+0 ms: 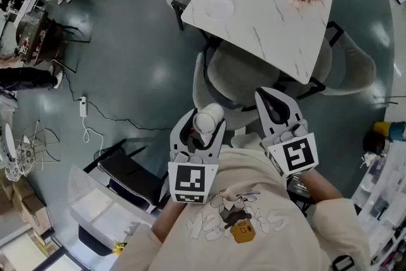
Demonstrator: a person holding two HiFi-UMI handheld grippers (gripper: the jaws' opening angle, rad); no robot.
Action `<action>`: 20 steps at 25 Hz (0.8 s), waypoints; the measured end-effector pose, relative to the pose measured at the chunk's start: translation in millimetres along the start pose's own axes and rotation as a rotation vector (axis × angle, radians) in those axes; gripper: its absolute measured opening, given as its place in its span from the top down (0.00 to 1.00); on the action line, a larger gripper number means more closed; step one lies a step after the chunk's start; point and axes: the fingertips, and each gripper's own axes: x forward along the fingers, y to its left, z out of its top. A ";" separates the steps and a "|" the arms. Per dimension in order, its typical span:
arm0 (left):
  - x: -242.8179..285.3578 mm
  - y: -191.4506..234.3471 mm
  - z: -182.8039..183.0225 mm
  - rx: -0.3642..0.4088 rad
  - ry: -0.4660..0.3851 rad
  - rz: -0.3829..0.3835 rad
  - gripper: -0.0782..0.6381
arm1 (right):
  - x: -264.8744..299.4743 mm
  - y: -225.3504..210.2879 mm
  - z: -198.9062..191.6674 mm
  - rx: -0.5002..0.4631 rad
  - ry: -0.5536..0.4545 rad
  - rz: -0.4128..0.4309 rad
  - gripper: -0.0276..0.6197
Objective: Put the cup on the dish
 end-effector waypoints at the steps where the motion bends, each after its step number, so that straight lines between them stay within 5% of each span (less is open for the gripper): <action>1: 0.2 -2.0 3.0 0.001 -0.010 0.002 0.51 | -2.4 -0.7 -1.2 0.001 0.002 0.004 0.95; 20: 5.4 -29.4 2.5 -0.043 0.016 0.142 0.51 | -38.4 -28.0 -21.6 0.048 -0.015 0.138 0.95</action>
